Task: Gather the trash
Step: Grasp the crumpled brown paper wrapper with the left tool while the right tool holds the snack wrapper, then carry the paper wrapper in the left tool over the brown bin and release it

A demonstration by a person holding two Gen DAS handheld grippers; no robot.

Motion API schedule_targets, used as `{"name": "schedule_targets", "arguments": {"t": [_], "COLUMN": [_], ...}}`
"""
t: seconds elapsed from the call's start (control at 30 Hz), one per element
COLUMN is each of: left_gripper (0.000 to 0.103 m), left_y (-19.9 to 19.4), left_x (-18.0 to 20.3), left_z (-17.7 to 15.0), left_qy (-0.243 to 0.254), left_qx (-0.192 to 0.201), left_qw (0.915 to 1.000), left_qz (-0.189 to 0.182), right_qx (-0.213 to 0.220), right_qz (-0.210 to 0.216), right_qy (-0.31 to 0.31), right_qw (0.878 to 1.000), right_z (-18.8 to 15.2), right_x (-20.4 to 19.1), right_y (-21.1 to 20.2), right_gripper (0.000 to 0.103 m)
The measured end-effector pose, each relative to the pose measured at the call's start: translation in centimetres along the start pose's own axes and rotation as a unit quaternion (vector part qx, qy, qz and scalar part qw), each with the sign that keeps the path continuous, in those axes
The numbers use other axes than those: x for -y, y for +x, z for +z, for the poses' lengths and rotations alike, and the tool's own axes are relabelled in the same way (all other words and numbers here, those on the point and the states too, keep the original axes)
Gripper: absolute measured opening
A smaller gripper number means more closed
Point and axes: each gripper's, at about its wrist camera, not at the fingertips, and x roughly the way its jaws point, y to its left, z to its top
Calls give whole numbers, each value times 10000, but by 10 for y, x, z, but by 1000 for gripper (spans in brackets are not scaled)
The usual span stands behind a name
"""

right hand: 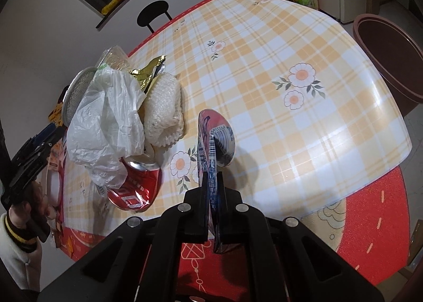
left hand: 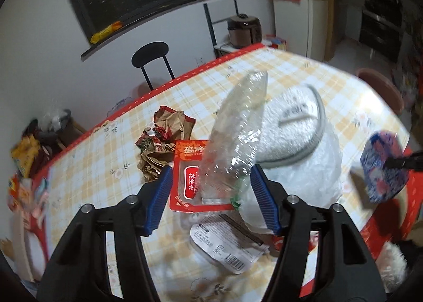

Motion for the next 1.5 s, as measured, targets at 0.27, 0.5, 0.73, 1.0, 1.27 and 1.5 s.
{"name": "schedule_targets", "arguments": {"t": [0.27, 0.5, 0.73, 1.0, 1.27, 1.5], "left_gripper": [62, 64, 67, 74, 58, 56], "left_y": [10, 72, 164, 219, 227, 187], "left_x": [-93, -159, -188, -197, -194, -228], "left_z": [-4, -4, -10, -7, -7, -10], "left_qy": [-1941, -3076, -3851, -4031, -3915, -4256], "left_qx": [-38, -371, -832, -1016, -965, -471], "left_qw": [9803, 9490, 9148, 9029, 9069, 8989], "left_qz": [-376, -581, -889, -1092, -1220, -931], "right_qx": [88, 75, 154, 247, 357, 531], "right_qz": [-58, -412, -947, -1228, -1377, -1396], "right_qy": [92, 163, 173, 194, 293, 130], "right_qw": [9999, 9990, 9952, 9919, 9894, 9887], "right_z": [8, 17, 25, 23, 14, 12], "right_x": [7, 12, 7, -9, -15, -34], "right_y": [-5, -3, -1, -1, -13, -26], "right_gripper": [6, 6, 6, 6, 6, 6]}}
